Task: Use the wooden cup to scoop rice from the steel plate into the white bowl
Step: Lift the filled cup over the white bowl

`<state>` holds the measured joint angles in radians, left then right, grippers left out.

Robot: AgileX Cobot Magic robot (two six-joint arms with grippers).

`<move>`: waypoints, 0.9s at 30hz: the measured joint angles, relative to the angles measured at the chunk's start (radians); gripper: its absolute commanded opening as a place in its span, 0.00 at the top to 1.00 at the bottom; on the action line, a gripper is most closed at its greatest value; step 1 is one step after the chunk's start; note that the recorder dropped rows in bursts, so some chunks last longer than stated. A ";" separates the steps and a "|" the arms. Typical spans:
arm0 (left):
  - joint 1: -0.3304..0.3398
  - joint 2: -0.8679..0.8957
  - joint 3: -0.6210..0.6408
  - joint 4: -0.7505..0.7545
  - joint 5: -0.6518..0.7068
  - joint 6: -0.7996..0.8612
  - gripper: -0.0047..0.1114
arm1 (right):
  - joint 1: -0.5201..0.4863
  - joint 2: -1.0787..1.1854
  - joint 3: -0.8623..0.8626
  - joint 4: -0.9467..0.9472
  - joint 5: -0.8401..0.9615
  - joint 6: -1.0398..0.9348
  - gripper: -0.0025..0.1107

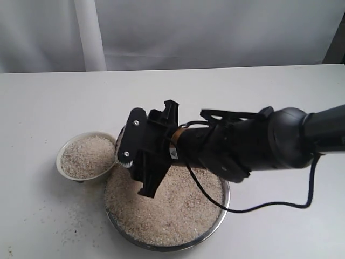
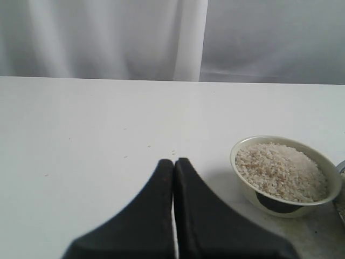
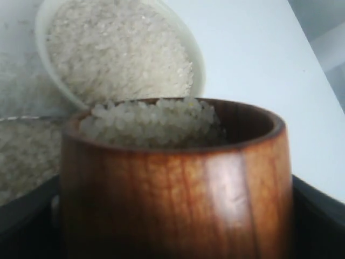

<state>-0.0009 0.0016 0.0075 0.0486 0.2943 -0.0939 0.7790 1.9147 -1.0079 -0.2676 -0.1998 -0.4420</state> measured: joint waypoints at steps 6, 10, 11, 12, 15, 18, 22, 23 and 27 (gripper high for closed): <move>0.000 0.000 0.000 0.000 0.000 0.000 0.96 | 0.017 0.002 -0.202 -0.016 0.217 0.000 0.98; 0.000 0.000 0.000 0.000 0.000 0.000 0.96 | 0.048 0.031 -0.343 -0.033 0.350 0.000 0.98; 0.000 0.000 0.000 0.000 0.000 0.000 0.96 | 0.056 0.047 -0.381 -0.037 0.383 0.000 0.98; 0.000 0.000 0.000 0.000 0.000 0.000 0.96 | 0.061 0.062 -0.410 -0.040 0.416 0.000 0.98; 0.000 0.000 0.000 0.000 0.000 0.000 0.96 | 0.083 0.127 -0.515 -0.074 0.508 0.000 0.98; 0.000 0.000 0.000 0.000 0.000 0.000 0.96 | 0.105 0.188 -0.596 -0.131 0.596 0.000 0.98; 0.000 0.000 0.000 0.000 0.000 0.000 0.96 | 0.128 0.245 -0.668 -0.192 0.673 0.000 0.98; 0.000 0.000 0.000 0.000 0.000 0.000 0.96 | 0.132 0.252 -0.676 -0.207 0.679 0.000 0.98; 0.000 0.000 0.000 0.000 0.000 0.000 0.96 | 0.147 0.271 -0.692 -0.273 0.692 -0.015 0.98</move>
<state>-0.0009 0.0016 0.0075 0.0486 0.2943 -0.0939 0.9260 2.1861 -1.7001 -0.5405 0.4920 -0.4572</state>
